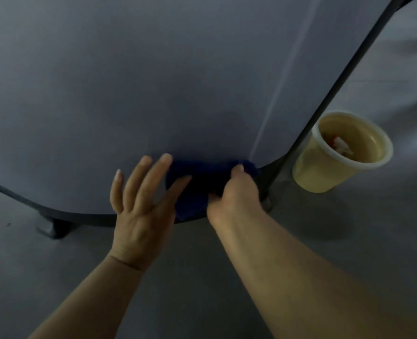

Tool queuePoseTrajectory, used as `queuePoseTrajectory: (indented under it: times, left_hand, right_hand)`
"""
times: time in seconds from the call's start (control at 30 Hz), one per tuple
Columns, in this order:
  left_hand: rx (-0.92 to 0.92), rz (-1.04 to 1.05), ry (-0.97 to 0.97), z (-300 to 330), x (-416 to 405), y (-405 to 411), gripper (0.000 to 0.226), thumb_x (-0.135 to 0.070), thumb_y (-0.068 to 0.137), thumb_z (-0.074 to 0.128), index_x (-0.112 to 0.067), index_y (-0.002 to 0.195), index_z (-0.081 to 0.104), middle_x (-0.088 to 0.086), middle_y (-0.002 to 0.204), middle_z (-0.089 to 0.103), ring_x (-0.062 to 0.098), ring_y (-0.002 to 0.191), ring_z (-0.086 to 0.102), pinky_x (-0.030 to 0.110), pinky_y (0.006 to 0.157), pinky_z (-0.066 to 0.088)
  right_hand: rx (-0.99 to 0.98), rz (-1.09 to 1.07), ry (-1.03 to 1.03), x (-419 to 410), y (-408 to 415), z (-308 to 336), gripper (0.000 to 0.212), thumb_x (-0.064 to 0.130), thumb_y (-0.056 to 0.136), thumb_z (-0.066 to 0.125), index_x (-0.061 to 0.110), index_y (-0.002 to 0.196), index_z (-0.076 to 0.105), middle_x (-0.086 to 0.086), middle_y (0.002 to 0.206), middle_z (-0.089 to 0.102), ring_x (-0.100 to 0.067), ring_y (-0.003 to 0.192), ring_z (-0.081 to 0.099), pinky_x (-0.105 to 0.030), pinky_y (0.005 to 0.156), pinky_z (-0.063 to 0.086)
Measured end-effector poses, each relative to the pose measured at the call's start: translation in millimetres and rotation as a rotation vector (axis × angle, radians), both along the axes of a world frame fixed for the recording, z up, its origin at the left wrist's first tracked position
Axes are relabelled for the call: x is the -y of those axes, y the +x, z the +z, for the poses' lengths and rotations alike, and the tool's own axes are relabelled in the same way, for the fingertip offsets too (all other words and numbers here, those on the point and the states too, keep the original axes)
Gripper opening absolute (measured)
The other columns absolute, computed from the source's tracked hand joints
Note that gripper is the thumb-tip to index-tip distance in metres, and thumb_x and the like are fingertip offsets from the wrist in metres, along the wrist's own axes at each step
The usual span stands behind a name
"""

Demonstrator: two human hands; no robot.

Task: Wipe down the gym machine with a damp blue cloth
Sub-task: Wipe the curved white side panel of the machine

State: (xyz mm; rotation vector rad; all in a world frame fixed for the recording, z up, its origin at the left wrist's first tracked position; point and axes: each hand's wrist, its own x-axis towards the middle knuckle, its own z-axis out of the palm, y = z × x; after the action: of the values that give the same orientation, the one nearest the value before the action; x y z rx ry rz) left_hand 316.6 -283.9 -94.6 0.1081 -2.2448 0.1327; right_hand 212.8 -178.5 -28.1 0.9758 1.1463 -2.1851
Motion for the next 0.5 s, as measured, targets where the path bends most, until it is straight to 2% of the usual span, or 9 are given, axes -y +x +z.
queuePoseTrajectory:
  times: [0.07,0.17,0.2,0.27,0.33,0.4,0.43,0.47,0.5]
  left_hand:
    - [-0.03,0.067,0.121,-8.1,0.4,4.4,0.051,-0.009,0.094,0.06,-0.028,0.14,0.049,0.006,0.151,0.027,0.023,0.148,0.019,0.061,0.115,0.017]
    - [-0.099,0.177,0.316,-18.9,2.4,11.0,0.061,-0.01,0.092,0.066,-0.024,0.145,0.039,0.014,0.151,0.018,0.026,0.15,0.006,0.068,0.113,0.015]
    - [-0.125,0.197,0.394,-19.3,4.4,10.4,0.063,-0.012,0.091,0.069,-0.022,0.145,0.036,0.015,0.151,0.016,0.031,0.15,0.004,0.069,0.113,0.015]
    - [-0.161,0.209,0.504,-21.4,8.0,8.7,0.066,-0.016,0.09,0.072,-0.019,0.143,0.033,0.017,0.15,0.012,0.041,0.145,0.006,0.067,0.113,0.016]
    - [-0.205,0.21,0.575,-23.3,7.3,5.4,0.074,-0.014,0.087,0.074,-0.021,0.145,0.028,0.015,0.152,0.007,0.038,0.146,0.006,0.062,0.115,0.02]
    - [-0.26,0.211,0.767,-25.8,4.2,6.0,0.09,-0.012,0.081,0.079,-0.027,0.148,0.02,0.014,0.156,0.0,0.03,0.149,0.002,0.056,0.117,0.023]
    - [-0.294,0.213,0.876,-26.4,3.0,7.4,0.098,-0.013,0.077,0.082,-0.029,0.149,0.018,0.012,0.157,-0.004,0.029,0.149,0.0,0.054,0.118,0.023]
    - [-0.325,0.216,0.966,-26.7,3.6,8.8,0.104,-0.016,0.074,0.085,-0.029,0.151,0.017,0.013,0.156,-0.007,0.03,0.15,0.0,0.05,0.119,0.022]
    - [-0.344,0.22,1.019,-27.8,5.1,10.3,0.107,-0.021,0.071,0.086,-0.027,0.152,0.016,0.015,0.155,-0.008,0.031,0.15,0.0,0.046,0.121,0.021]
  right_hand:
    - [-0.005,0.055,0.123,7.1,5.1,-4.2,0.046,0.039,0.103,0.039,0.035,0.149,0.032,0.003,0.14,0.047,-0.034,0.12,0.052,-0.052,0.102,0.045]
    - [0.002,0.075,0.076,9.6,-0.6,11.4,0.049,0.032,0.108,0.022,0.014,0.154,0.025,-0.01,0.157,0.033,-0.034,0.139,0.038,-0.044,0.11,0.035]
    - [0.047,0.032,-0.003,7.9,-2.8,21.1,0.048,0.031,0.109,0.023,0.012,0.153,0.027,-0.01,0.156,0.035,-0.033,0.137,0.04,-0.041,0.111,0.034]
    - [0.139,-0.023,-0.131,8.7,-6.7,28.1,0.045,0.034,0.108,0.03,0.014,0.148,0.038,-0.012,0.146,0.046,-0.036,0.118,0.05,-0.046,0.103,0.04]
    - [0.168,-0.056,-0.197,13.1,-8.6,17.9,0.047,0.036,0.104,0.032,0.015,0.143,0.046,-0.013,0.142,0.049,-0.037,0.111,0.052,-0.051,0.095,0.045]
    - [0.161,-0.039,-0.049,16.8,-5.9,9.1,0.047,0.036,0.1,0.033,0.021,0.143,0.047,-0.01,0.145,0.047,-0.037,0.117,0.05,-0.055,0.101,0.043]
    - [0.162,-0.051,-0.05,14.7,-4.1,8.4,0.045,0.031,0.101,0.035,0.021,0.143,0.047,-0.011,0.145,0.046,-0.036,0.113,0.051,-0.04,0.105,0.04]
    - [0.171,-0.114,-0.093,12.4,-4.3,12.2,0.043,0.022,0.103,0.037,0.018,0.145,0.044,-0.013,0.143,0.045,-0.032,0.109,0.051,-0.025,0.088,0.042]
    - [0.179,-0.172,-0.128,7.5,-7.4,15.2,0.044,0.012,0.103,0.039,0.013,0.148,0.039,-0.016,0.138,0.046,-0.024,0.113,0.047,-0.01,0.08,0.043]
